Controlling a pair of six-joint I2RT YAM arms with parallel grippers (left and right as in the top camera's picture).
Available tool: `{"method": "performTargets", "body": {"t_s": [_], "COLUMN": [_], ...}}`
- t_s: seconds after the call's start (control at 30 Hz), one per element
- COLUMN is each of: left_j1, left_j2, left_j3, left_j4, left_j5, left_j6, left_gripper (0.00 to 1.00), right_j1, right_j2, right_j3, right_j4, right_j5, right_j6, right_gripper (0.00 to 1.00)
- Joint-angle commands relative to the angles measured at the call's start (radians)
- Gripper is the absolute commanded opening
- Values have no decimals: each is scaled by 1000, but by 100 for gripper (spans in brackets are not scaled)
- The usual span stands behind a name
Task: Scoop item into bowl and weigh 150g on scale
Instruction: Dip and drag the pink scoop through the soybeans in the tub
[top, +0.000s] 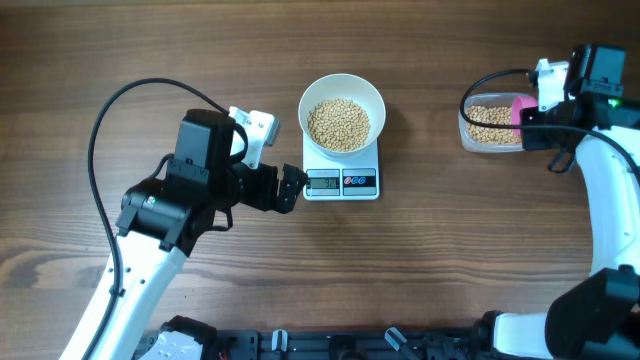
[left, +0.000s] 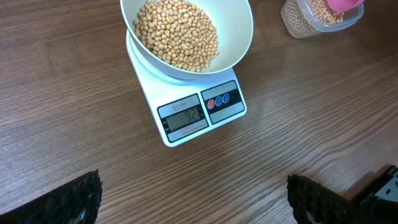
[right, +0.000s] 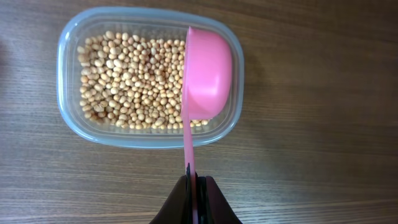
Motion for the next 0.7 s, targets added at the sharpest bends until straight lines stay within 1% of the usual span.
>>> {"method": "performTargets", "body": {"t_s": [0.0, 0.27, 0.47, 0.67], "left_j1": [6, 6, 6, 6], "left_j2": [-6, -6, -6, -6], "left_j3": [0, 0, 0, 0], "left_j4": [0, 0, 0, 0], "left_j5": [9, 9, 9, 9], "left_j6": [-5, -5, -5, -5], "left_gripper": [100, 100, 100, 100], "right_j1": [2, 5, 26, 58], "right_j2": [36, 79, 94, 110], "right_j3": [-2, -3, -3, -15], "right_j4": [1, -9, -18, -43], "right_j5": [21, 9, -88, -107], "right_j6": [-16, -16, -18, -21], "right_gripper": [4, 4, 4, 5]}}
